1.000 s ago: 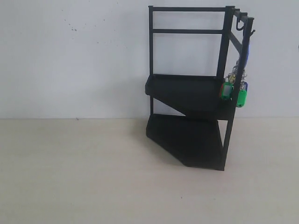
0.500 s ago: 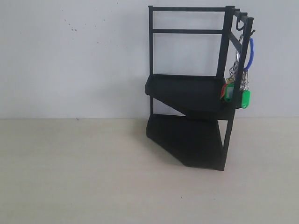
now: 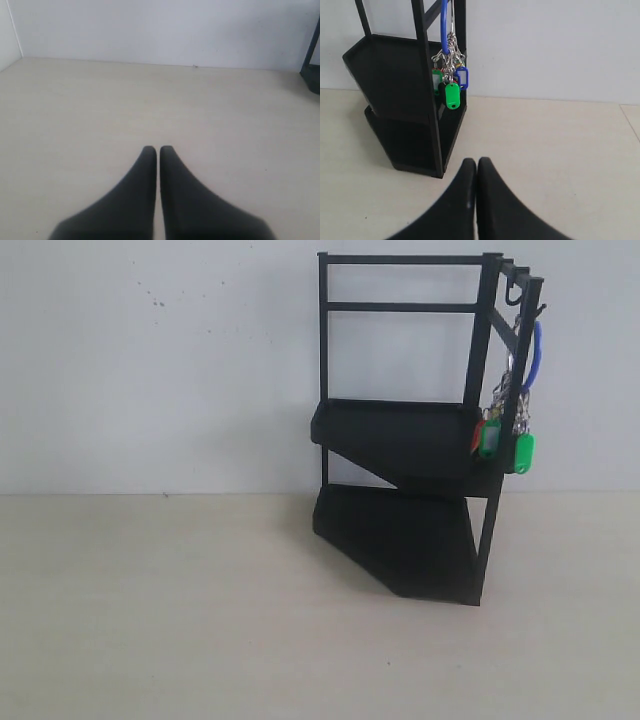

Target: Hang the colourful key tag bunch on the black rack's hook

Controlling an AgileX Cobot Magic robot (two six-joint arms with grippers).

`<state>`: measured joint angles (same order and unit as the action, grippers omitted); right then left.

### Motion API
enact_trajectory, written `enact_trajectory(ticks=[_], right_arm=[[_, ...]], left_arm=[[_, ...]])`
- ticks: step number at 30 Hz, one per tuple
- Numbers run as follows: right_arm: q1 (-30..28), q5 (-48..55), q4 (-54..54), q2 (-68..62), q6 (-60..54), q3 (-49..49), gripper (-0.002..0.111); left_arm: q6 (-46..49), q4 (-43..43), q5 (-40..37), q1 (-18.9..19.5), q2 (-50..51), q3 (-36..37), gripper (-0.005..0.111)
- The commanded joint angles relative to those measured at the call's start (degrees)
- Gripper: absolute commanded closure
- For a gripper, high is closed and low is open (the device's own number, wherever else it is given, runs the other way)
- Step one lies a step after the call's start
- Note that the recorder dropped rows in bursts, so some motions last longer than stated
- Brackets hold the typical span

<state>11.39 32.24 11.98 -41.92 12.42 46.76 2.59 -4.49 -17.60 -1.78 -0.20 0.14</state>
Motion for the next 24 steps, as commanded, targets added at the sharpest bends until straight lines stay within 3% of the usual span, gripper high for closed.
enact_trajectory(ticks=[1, 13, 20, 24], right_arm=[[-0.03, 0.08, 0.13, 0.34, 0.09, -0.15, 0.108], [-1.23, -1.79, 0.57, 15.99, 0.09, -4.10, 0.108], [-5.69, -11.56, 1.18, 26.40, 0.09, -16.83, 0.108], [-6.36, -19.98, 1.18, 32.05, 0.09, -29.78, 0.108]], left_arm=[[0.02, -0.11, 0.64, 0.19, 0.20, -0.14, 0.102], [0.02, -0.11, 0.64, 0.19, 0.20, -0.14, 0.102], [0.02, -0.11, 0.64, 0.19, 0.20, -0.14, 0.102], [0.02, -0.11, 0.64, 0.19, 0.20, -0.14, 0.102]])
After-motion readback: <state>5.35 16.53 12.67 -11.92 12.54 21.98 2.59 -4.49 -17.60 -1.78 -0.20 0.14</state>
